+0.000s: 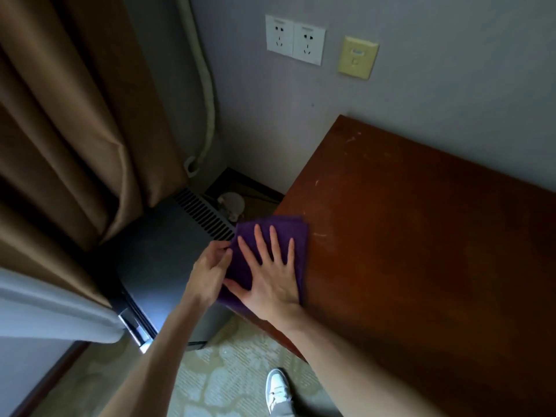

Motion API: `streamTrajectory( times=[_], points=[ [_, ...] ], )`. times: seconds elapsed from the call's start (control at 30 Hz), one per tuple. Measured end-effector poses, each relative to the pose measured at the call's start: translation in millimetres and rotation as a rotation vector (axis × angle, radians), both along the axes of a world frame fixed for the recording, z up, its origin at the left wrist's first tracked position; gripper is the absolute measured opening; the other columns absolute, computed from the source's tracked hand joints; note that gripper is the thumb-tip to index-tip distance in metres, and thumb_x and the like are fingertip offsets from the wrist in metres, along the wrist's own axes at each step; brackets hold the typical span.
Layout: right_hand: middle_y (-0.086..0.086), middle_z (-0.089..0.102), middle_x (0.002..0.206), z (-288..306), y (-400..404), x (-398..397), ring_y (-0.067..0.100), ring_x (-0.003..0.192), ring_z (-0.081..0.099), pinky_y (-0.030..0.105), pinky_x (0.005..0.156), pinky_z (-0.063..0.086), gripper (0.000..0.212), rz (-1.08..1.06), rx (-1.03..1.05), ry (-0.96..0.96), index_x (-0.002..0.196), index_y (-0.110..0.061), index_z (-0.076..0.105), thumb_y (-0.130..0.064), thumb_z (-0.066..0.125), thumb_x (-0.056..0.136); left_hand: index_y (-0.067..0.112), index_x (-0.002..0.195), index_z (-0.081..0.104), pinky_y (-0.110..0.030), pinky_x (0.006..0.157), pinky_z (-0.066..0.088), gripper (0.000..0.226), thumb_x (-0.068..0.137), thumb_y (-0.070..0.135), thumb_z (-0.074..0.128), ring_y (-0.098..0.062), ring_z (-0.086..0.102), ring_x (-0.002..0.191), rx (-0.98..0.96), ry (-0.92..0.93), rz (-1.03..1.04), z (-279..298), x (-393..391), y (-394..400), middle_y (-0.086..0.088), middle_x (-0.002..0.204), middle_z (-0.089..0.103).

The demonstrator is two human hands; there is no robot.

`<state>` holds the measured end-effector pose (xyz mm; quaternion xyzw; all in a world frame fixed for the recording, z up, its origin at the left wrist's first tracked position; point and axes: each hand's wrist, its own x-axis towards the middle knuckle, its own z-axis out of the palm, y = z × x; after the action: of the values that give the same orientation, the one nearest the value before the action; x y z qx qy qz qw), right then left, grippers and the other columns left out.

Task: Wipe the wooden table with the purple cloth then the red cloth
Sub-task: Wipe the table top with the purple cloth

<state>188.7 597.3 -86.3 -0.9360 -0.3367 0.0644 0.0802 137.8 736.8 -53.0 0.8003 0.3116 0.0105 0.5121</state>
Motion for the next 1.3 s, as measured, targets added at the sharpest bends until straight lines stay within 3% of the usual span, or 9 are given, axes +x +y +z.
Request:
streamTrajectory(
  times=[0.13, 0.33, 0.4, 0.53, 0.63, 0.77, 0.97, 1.1, 1.3],
  points=[
    [0.008, 0.017, 0.175, 3.1, -21.4, -7.0, 0.031, 0.162, 0.011, 0.064, 0.126, 0.011, 0.089, -0.052, 0.040, -0.028, 0.165, -0.034, 0.025, -0.085, 0.033, 0.092, 0.027, 0.120, 0.057, -0.035, 0.093, 0.044, 0.042, 0.086, 0.048, 0.046, -0.016, 0.055, 0.105, 0.137, 0.035, -0.134, 0.2, -2.4, -14.9, 0.005, 0.112, 0.053],
    [0.006, 0.017, 0.175, 0.4, -85.5, -38.2, 0.027, 0.162, 0.013, 0.064, 0.124, 0.023, 0.087, -0.183, 0.057, -0.049, 0.165, -0.036, 0.026, -0.086, 0.030, 0.094, 0.031, 0.124, 0.056, -0.036, 0.087, 0.040, 0.039, 0.091, 0.045, 0.041, -0.016, 0.046, 0.104, 0.565, -0.061, -0.343, -0.2, -13.1, -52.7, 0.008, 0.124, 0.044],
    [0.006, 0.018, 0.175, -0.1, -88.1, -38.9, 0.027, 0.161, 0.015, 0.064, 0.123, 0.025, 0.088, -0.192, 0.061, -0.045, 0.164, -0.036, 0.028, -0.087, 0.031, 0.093, 0.029, 0.132, 0.051, -0.038, 0.090, 0.042, 0.044, 0.092, 0.044, 0.040, -0.015, 0.046, 0.108, 0.568, -0.055, -0.336, -0.3, -12.5, -60.6, 0.007, 0.131, 0.043],
    [0.006, 0.014, 0.175, 1.8, -81.6, -5.3, 0.025, 0.162, 0.009, 0.062, 0.126, 0.013, 0.092, -0.174, 0.099, -0.041, 0.165, -0.039, 0.024, -0.090, 0.033, 0.089, 0.025, 0.137, 0.047, -0.034, 0.092, 0.039, 0.048, 0.095, 0.047, 0.038, -0.012, 0.045, 0.111, 0.560, -0.067, -0.290, -2.3, -5.3, -50.3, 0.007, 0.133, 0.043],
    [0.001, 0.003, 0.177, 6.4, -74.3, 76.8, 0.022, 0.163, -0.004, 0.059, 0.129, 0.003, 0.091, -0.209, 0.056, -0.015, 0.166, -0.043, 0.014, -0.092, 0.026, 0.089, 0.023, 0.140, 0.045, -0.036, 0.094, 0.042, 0.054, 0.096, 0.052, 0.035, -0.017, 0.047, 0.117, 0.605, -0.047, -0.381, -9.0, 6.3, -39.9, 0.005, 0.138, 0.042],
    [0.000, 0.003, 0.177, 10.4, -62.6, 204.6, 0.022, 0.163, -0.003, 0.058, 0.129, -0.001, 0.095, -0.357, 0.054, -0.010, 0.166, -0.043, 0.014, -0.094, 0.017, 0.085, 0.023, 0.148, 0.036, -0.038, 0.104, 0.035, 0.061, 0.097, 0.055, 0.031, -0.022, 0.045, 0.130, 0.711, -0.045, -0.543, -25.4, 28.3, -52.8, 0.002, 0.150, 0.036],
    [-0.001, -0.003, 0.177, 19.9, -45.8, 326.1, 0.022, 0.162, -0.007, 0.056, 0.129, -0.006, 0.095, -0.450, 0.023, 0.037, 0.166, -0.042, 0.009, -0.093, 0.024, 0.088, 0.014, 0.149, 0.040, -0.040, 0.106, 0.029, 0.061, 0.100, 0.049, 0.032, -0.020, 0.037, 0.140, 0.842, -0.096, -0.562, -40.9, 33.2, -61.5, -0.006, 0.152, 0.040],
    [0.001, -0.002, 0.177, 19.9, -42.5, 337.0, 0.025, 0.162, -0.006, 0.058, 0.128, -0.005, 0.095, -0.441, -0.012, 0.037, 0.167, -0.040, 0.008, -0.092, 0.024, 0.089, 0.013, 0.149, 0.039, -0.041, 0.107, 0.029, 0.060, 0.100, 0.047, 0.033, -0.021, 0.036, 0.141, 0.882, -0.087, -0.573, -45.4, 34.5, -61.7, -0.007, 0.153, 0.041],
    [0.001, -0.002, 0.177, 20.8, -52.3, 278.5, 0.025, 0.162, -0.005, 0.059, 0.128, -0.002, 0.091, -0.410, -0.039, 0.033, 0.167, -0.039, 0.008, -0.088, 0.022, 0.092, 0.014, 0.153, 0.031, -0.044, 0.114, 0.031, 0.065, 0.102, 0.053, 0.023, -0.022, 0.032, 0.144, 0.842, -0.006, -0.603, -35.3, 31.4, -61.2, -0.007, 0.156, 0.036]
  ],
)
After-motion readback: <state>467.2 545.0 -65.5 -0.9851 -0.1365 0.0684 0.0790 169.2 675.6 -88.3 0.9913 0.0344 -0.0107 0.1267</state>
